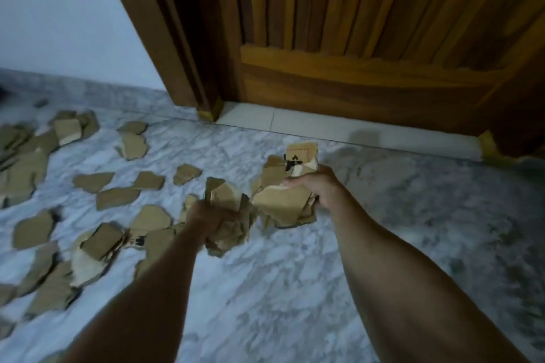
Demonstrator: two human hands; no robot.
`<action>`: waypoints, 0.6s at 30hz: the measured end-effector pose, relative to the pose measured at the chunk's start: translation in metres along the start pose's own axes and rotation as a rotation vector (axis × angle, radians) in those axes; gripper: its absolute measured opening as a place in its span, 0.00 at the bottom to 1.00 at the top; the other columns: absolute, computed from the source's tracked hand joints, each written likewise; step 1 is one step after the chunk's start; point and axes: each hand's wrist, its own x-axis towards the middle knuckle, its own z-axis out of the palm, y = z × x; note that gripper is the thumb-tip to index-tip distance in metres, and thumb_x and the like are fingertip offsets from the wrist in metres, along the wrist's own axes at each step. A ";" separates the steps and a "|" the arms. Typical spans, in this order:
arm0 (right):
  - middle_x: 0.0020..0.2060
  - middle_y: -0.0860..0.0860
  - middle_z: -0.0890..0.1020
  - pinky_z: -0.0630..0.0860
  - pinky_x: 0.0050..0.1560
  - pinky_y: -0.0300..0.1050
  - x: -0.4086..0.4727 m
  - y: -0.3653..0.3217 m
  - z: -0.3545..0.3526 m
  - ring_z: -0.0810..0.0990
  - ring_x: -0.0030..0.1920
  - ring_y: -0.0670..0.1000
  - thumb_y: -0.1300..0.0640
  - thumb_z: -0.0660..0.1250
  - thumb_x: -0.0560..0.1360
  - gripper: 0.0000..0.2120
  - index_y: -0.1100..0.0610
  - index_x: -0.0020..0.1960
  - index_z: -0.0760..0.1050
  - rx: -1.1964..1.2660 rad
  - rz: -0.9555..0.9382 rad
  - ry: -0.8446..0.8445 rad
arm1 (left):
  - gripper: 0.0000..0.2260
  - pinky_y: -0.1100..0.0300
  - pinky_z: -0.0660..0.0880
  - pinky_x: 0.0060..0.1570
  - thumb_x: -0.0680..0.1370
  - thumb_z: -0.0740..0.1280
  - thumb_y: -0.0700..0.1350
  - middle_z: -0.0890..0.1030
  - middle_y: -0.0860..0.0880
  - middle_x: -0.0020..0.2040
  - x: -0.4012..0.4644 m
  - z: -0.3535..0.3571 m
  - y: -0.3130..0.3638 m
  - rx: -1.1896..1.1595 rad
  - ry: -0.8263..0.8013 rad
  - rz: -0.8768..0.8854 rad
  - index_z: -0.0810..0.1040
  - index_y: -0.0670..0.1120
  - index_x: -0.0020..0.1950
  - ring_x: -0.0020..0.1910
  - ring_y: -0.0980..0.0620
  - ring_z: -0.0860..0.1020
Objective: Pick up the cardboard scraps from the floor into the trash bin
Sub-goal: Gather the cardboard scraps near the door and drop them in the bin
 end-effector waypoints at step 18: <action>0.68 0.57 0.72 0.72 0.65 0.60 0.105 0.040 0.078 0.70 0.68 0.62 0.52 0.85 0.52 0.57 0.51 0.73 0.57 -0.814 0.015 0.025 | 0.27 0.48 0.74 0.59 0.67 0.78 0.49 0.71 0.38 0.61 0.110 -0.023 -0.041 0.465 0.213 -0.039 0.75 0.43 0.62 0.59 0.36 0.73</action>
